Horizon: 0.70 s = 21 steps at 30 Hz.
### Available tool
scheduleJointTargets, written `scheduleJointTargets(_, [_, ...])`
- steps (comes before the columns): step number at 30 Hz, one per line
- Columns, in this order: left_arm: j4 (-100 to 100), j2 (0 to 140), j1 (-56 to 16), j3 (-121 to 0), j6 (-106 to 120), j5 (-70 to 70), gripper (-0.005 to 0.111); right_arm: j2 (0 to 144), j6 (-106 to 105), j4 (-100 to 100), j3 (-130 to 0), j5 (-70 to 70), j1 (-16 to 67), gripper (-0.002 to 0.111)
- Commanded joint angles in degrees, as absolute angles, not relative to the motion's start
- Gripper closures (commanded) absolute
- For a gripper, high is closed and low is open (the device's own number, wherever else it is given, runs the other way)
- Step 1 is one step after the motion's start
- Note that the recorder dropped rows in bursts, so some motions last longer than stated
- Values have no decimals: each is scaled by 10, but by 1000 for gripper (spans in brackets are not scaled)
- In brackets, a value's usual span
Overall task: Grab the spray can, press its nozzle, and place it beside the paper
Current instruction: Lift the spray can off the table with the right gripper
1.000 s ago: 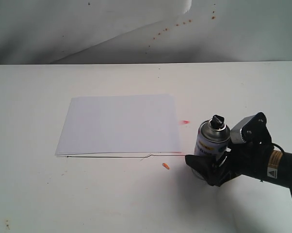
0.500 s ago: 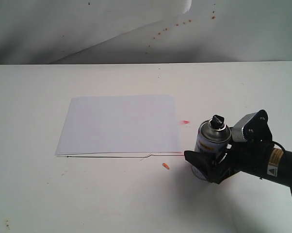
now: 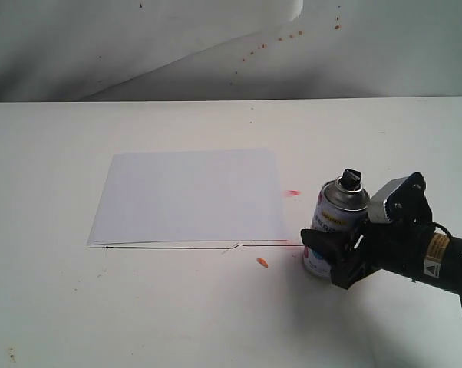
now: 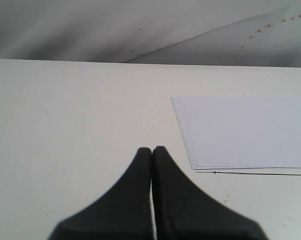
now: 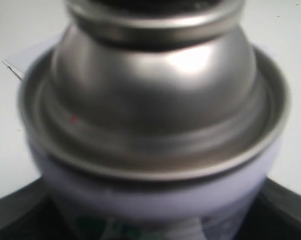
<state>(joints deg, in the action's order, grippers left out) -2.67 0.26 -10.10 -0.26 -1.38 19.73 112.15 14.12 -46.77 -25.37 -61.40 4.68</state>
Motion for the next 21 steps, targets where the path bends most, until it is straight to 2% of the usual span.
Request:
scheduleJointTargets(1, [-26,0,-102,0,-14,193,107,1123,140,-486,-255,-624,48,102])
scheduleJointTargets(2, [-26,0,-102,0,-14,193,107,1123,140,-488,-255,-624,48,108])
scheduleJointTargets(11, [-26,0,-102,0,-14,193,107,1065,142,-482,-259,-605,48,108])
scheduleJointTargets(21, [-26,0,-102,0,-14,193,107,957,425,-695,-410,-314,77,108])
